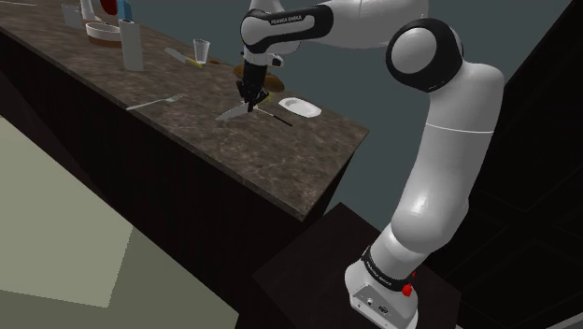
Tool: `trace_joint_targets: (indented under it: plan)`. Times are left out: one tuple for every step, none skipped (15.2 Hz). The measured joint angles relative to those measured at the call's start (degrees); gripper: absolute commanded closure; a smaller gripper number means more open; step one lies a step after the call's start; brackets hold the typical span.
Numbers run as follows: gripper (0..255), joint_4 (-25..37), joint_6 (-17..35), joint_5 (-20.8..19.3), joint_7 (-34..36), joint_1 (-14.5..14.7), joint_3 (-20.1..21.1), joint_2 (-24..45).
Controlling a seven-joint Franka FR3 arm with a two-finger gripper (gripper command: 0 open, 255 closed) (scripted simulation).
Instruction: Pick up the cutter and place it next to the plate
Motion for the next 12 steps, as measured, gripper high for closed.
trace_joint_targets:
  plan:
    - [255, 0.24, -0.56, 0.04, 0.03, 0.03, 0.03, -0.32]
    - [255, 0.89, -1.27, 0.06, -0.07, 0.0, 0.02, -0.38]
    - [255, 1.5, -1.84, 0.06, -0.05, 0.02, 0.03, -0.35]
    - [255, 0.93, -1.81, 0.18, -0.66, -0.39, -0.13, -0.91]
    - [255, 0.02, -1.62, 0.34, -1.65, -1.09, -0.44, -1.64]
    - [255, -1.17, -1.15, 0.48, -2.58, -1.74, -0.75, -2.4]
    - [255, -1.76, -1.12, 0.65, -3.68, -2.46, -1.1, -2.97]
    - [255, -2.47, -0.99, 0.81, -4.79, -3.19, -1.47, -3.59]
    - [255, -3.43, -0.6, 0.97, -6.13, -4.07, -1.94, -4.2]
    - [255, -4.11, -0.47, 1.13, -7.32, -4.82, -2.34, -4.78]
    - [255, -4.56, -0.11, 1.23, -8.31, -5.43, -2.69, -4.91]
    - [255, -5.43, -0.09, 1.42, -9.83, -6.39, -3.22, -5.75]
